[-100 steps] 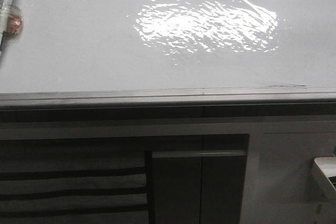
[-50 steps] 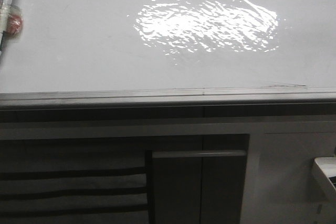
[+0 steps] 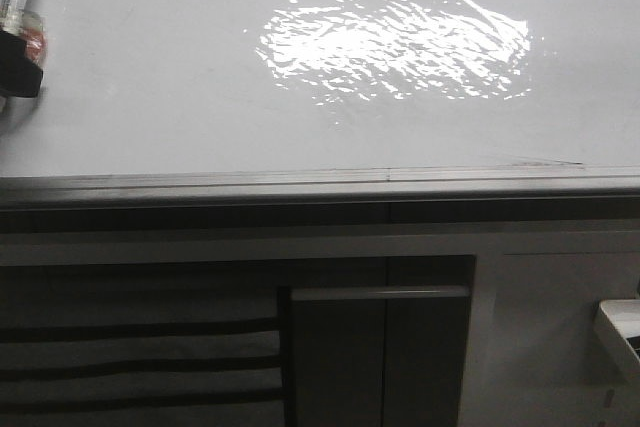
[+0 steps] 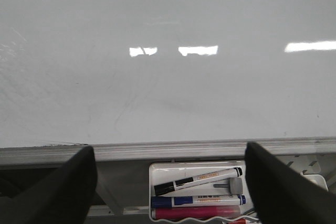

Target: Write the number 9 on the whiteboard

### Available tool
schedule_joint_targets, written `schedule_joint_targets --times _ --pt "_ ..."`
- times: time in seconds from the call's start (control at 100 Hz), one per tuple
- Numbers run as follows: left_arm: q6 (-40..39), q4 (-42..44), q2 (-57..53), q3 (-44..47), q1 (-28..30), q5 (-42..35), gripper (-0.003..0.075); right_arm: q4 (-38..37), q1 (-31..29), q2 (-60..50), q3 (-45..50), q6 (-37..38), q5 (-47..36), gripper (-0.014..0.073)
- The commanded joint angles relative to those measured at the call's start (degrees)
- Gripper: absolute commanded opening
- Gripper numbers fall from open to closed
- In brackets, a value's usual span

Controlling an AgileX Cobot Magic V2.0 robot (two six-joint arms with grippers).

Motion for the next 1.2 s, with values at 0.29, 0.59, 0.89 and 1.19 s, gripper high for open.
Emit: schedule_joint_targets --times 0.29,0.59,0.89,1.19 --pt "0.0 -0.1 0.1 -2.2 -0.3 -1.7 0.0078 0.0 -0.1 0.3 -2.0 -0.5 -4.9 0.0512" --pt "0.1 -0.1 -4.9 -6.1 -0.3 14.7 -0.002 3.7 0.0 0.3 -3.7 -0.6 -0.8 0.0511" --pt "16.2 -1.4 -8.2 -19.3 -8.1 42.9 -0.002 20.8 5.5 8.2 -14.7 -16.5 18.3 0.0511" --pt "47.4 -21.4 -4.2 -27.6 -17.4 64.1 -0.002 29.8 18.8 21.8 -25.9 -38.8 30.1 0.0511"
